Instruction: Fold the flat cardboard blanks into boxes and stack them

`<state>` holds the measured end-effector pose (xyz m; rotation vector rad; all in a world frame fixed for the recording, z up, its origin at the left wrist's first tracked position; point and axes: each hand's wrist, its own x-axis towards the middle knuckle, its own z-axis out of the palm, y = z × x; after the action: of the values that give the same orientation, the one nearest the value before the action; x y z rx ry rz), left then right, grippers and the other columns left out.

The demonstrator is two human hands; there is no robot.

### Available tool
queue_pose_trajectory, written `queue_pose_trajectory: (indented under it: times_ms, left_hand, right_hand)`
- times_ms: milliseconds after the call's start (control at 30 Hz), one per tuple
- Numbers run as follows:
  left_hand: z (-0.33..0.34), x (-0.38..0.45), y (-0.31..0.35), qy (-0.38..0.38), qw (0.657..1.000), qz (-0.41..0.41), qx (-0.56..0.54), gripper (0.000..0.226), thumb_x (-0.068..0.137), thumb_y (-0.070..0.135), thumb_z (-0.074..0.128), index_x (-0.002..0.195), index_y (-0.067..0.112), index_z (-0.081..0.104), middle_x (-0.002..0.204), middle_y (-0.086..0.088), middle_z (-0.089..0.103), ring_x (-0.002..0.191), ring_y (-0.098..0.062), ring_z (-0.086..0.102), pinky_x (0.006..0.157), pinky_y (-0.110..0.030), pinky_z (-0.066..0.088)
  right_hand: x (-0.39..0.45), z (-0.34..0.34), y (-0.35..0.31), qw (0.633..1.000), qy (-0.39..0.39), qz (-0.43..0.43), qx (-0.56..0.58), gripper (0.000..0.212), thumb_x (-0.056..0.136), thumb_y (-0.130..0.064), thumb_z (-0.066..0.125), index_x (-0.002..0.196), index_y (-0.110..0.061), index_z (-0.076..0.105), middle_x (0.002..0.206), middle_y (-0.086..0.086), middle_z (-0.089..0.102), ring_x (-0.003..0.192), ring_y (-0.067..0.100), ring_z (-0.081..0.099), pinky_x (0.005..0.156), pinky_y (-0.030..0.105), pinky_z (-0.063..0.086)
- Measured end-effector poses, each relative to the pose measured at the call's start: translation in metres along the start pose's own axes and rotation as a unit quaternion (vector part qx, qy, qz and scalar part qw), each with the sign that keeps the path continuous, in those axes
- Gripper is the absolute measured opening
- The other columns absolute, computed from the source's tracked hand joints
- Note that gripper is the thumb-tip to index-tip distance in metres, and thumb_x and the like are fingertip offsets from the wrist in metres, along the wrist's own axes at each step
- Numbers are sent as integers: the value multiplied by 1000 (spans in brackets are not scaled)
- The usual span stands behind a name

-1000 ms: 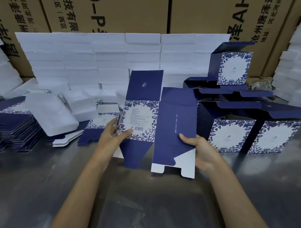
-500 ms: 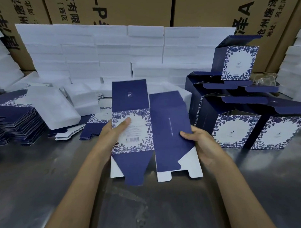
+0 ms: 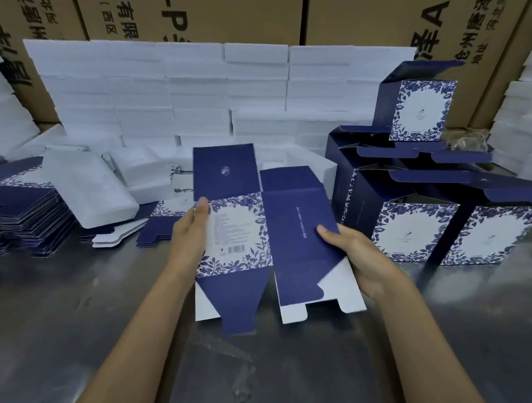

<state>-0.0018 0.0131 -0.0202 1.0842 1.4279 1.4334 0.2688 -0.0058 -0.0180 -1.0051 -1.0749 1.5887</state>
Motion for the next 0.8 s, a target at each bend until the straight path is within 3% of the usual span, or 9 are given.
queue_pose_trajectory:
  times_ms: [67, 167, 267, 333, 433, 500, 600, 700, 800]
  left_hand:
    - [-1, 3, -3, 11, 1000, 14, -4, 28, 98, 56, 49, 88, 37, 67, 76, 29, 71, 73, 10, 68, 62, -15, 50]
    - [3, 3, -5, 14, 999, 18, 34, 40, 98, 53, 51, 105, 15, 65, 96, 4, 71, 87, -14, 67, 73, -27, 49]
    - [9, 5, -14, 38, 995, 25, 92, 38, 102, 45, 46, 112, 10, 53, 84, 2, 52, 76, -17, 50, 63, -29, 38]
    - [14, 3, -16, 45, 994, 13, 100, 34, 103, 38, 45, 126, 13, 47, 83, 3, 54, 75, -15, 53, 71, -32, 39]
    - [19, -1, -14, 48, 990, 41, 126, 45, 102, 27, 47, 145, 16, 38, 115, -11, 62, 103, -26, 59, 94, -37, 44]
    - [22, -4, -12, 45, 985, 87, 144, 45, 99, 21, 48, 144, 24, 45, 137, -9, 55, 127, -29, 51, 109, -47, 39]
    - [25, -19, 0, -21, 993, 102, 47, 48, 91, 19, 46, 127, 50, 55, 129, 4, 61, 120, -25, 58, 106, -52, 46]
    - [19, -25, 10, -122, 985, 119, 38, 61, 78, 23, 58, 131, 54, 52, 142, 14, 53, 132, -15, 50, 112, -49, 40]
    - [16, -29, 17, -239, 964, 106, 40, 77, 64, 38, 73, 134, 58, 48, 158, 21, 28, 146, -4, 27, 112, -27, 33]
  right_hand:
    - [-1, 0, 0, 1000, 3, -4, -8, 26, 100, -20, 61, 124, -13, 70, 120, 11, 74, 111, 29, 72, 97, 44, 56]
    - [-2, 2, -3, 999, 39, -6, -1, 23, 101, -17, 61, 121, -13, 72, 116, 11, 76, 106, 29, 74, 89, 43, 60]
    - [-6, 5, -11, 999, 50, 18, -6, 25, 94, -26, 69, 115, -15, 76, 110, 11, 78, 95, 27, 77, 71, 34, 62]
    - [-9, 9, -13, 998, 34, 43, -5, 31, 89, -40, 73, 113, -21, 78, 110, 7, 78, 95, 25, 77, 70, 31, 62]
    - [-10, 13, -12, 997, -33, 26, 57, 42, 91, -55, 65, 125, -31, 73, 129, 0, 71, 115, 19, 70, 82, 31, 59]
    - [-11, 16, -14, 994, -74, -3, 85, 47, 97, -57, 53, 137, -35, 63, 140, -8, 64, 124, 13, 64, 82, 27, 57]
    - [-12, 21, -16, 982, -111, -34, 150, 39, 96, -41, 55, 129, -28, 70, 129, -7, 70, 110, 11, 70, 76, 25, 58]
    - [-11, 23, -13, 975, -107, -38, 191, 33, 93, -26, 52, 115, -20, 76, 111, 0, 74, 95, 16, 72, 73, 27, 58]
    - [-7, 26, -8, 967, -42, -39, 247, 28, 94, -25, 50, 89, -16, 75, 91, 2, 72, 79, 18, 70, 69, 29, 55]
